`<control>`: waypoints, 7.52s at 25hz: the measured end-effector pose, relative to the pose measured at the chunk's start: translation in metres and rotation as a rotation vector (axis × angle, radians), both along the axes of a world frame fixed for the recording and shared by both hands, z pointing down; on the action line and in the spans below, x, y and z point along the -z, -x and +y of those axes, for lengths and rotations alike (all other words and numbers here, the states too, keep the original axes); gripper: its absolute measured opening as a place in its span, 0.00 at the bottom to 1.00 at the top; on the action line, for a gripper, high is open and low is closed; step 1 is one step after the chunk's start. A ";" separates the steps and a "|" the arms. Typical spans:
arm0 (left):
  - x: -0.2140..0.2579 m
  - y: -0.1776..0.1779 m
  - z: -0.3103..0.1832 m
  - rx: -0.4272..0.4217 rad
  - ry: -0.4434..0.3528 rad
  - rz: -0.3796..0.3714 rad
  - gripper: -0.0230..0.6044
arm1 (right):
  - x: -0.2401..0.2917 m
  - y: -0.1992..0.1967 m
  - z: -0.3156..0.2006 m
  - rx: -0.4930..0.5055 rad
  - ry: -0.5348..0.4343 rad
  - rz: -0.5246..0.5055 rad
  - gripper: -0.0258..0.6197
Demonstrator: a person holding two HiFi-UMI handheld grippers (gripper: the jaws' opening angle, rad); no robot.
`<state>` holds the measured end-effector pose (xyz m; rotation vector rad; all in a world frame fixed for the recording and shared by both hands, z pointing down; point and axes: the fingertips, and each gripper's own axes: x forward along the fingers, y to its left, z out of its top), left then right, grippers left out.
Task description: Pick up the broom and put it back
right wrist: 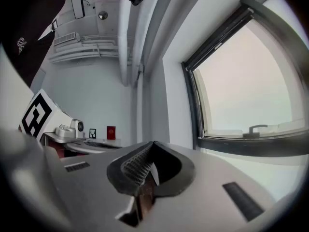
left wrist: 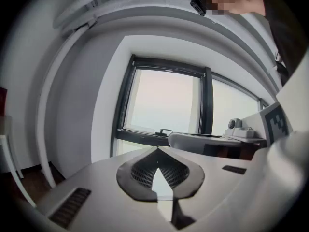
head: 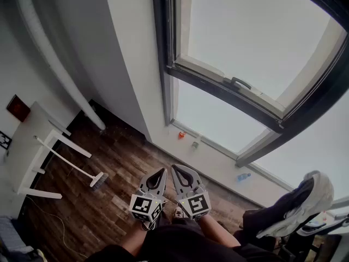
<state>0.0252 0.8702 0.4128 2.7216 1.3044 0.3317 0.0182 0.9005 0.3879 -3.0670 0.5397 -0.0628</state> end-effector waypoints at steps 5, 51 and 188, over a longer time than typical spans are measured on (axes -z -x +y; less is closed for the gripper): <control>-0.002 -0.023 -0.046 0.075 -0.005 0.002 0.04 | -0.006 -0.023 -0.039 0.053 -0.009 0.024 0.07; -0.027 -0.099 -0.587 1.119 0.060 -0.038 0.04 | -0.027 -0.151 -0.607 1.040 0.087 -0.013 0.07; 0.004 0.396 -0.748 2.371 -0.017 0.012 0.04 | 0.006 0.286 -0.852 1.982 -0.042 0.126 0.19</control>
